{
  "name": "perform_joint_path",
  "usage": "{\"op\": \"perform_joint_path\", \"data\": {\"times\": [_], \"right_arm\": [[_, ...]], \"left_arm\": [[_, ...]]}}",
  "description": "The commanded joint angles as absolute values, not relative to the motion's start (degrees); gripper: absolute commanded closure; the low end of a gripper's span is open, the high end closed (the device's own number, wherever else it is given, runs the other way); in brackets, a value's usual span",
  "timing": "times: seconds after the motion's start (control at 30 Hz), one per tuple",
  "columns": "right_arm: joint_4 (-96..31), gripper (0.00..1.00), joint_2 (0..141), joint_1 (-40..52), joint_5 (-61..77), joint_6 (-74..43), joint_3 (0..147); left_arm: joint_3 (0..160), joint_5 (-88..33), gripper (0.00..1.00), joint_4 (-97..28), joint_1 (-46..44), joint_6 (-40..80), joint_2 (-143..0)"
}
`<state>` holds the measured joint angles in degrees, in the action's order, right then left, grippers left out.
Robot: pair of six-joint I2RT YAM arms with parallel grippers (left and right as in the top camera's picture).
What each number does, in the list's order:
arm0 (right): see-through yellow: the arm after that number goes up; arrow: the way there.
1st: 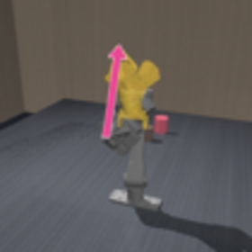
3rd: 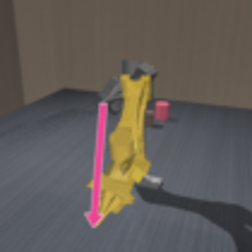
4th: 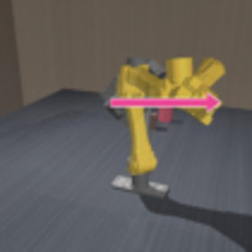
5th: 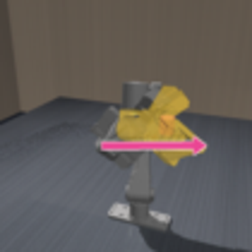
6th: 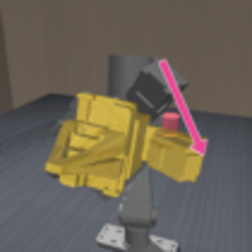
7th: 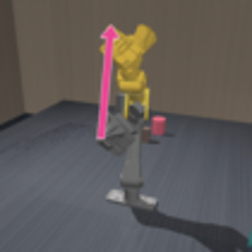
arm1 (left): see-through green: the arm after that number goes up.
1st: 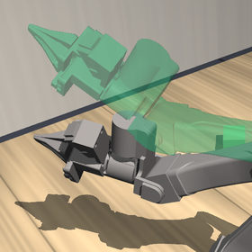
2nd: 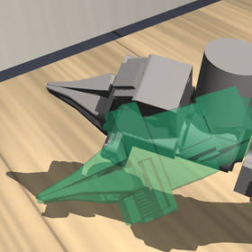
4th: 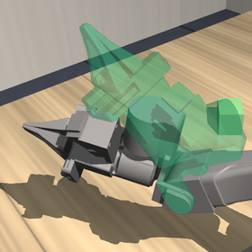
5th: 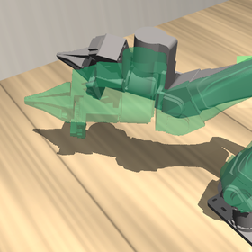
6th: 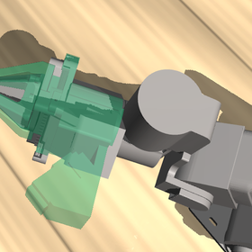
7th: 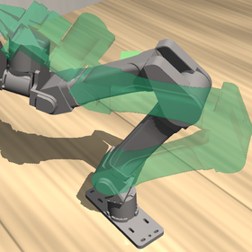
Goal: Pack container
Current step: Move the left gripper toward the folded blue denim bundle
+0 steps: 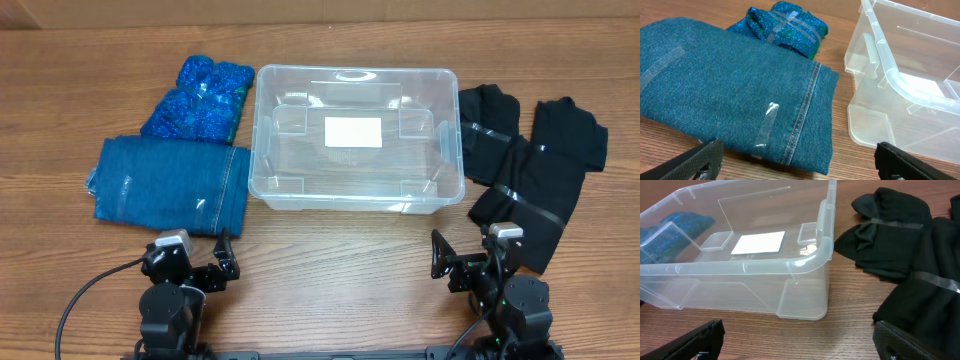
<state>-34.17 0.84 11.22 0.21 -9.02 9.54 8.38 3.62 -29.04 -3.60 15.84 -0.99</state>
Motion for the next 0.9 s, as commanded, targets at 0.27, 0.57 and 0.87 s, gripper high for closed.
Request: {"op": "perform_joint_path", "data": {"times": [0.27,0.57,0.87], "right_arm": [[-34.3,0.00,0.8,11.0,0.6,-9.4,8.8],[-34.3,0.00,0.8,11.0,0.6,-9.4,8.8],[-34.3,0.00,0.8,11.0,0.6,-9.4,8.8]], "left_arm": [[8.0,3.0,0.00,-28.6,-3.0,14.3,-0.4],[11.6,2.5,0.00,-30.1,-3.0,15.4,-0.4],[56.9,8.1,0.00,-45.5,-3.0,5.2,-42.9]]}}
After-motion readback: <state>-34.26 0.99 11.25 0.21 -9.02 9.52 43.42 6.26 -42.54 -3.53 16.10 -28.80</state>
